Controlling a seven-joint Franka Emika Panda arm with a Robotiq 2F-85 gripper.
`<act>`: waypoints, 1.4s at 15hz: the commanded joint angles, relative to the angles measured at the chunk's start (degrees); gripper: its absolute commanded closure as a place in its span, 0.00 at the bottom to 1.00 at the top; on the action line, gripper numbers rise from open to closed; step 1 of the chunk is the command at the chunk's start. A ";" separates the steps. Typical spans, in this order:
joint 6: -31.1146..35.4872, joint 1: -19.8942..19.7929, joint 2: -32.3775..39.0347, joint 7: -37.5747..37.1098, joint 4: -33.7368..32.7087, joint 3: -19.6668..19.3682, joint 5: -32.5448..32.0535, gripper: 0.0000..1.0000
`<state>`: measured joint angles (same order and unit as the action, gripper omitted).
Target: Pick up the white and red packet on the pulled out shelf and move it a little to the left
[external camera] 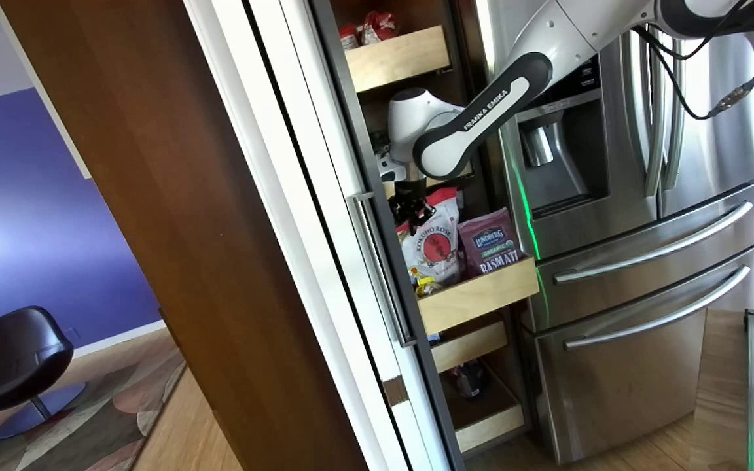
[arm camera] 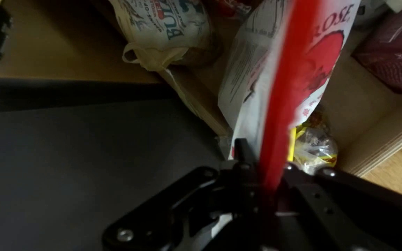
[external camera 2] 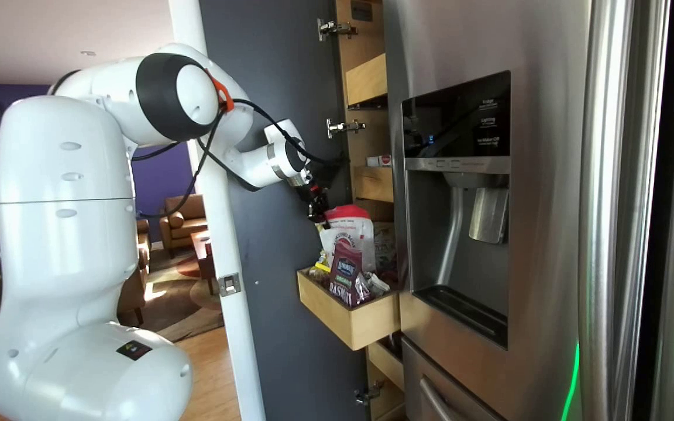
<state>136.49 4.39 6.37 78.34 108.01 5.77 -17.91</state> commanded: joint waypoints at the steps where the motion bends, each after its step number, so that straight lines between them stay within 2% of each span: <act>1: -0.43 -0.87 -0.47 -1.83 -0.66 -0.52 4.17 0.58; 2: -3.47 -0.96 -1.71 -1.98 -1.19 -0.43 5.93 0.51; 6: -16.05 -0.62 -6.80 -12.56 -4.65 -0.87 6.97 0.20; 8: -24.56 -0.43 -9.60 -17.56 -6.81 -0.82 6.64 0.05; 9: -27.69 -0.38 -11.39 -20.00 -7.02 -0.80 7.38 0.01; 15: -43.17 0.14 -21.05 -36.23 -5.40 -0.88 8.65 0.00; 21: -47.93 1.36 -32.86 -54.65 4.83 -0.90 13.97 0.00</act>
<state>89.11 4.55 -18.94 32.30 104.86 5.40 -6.81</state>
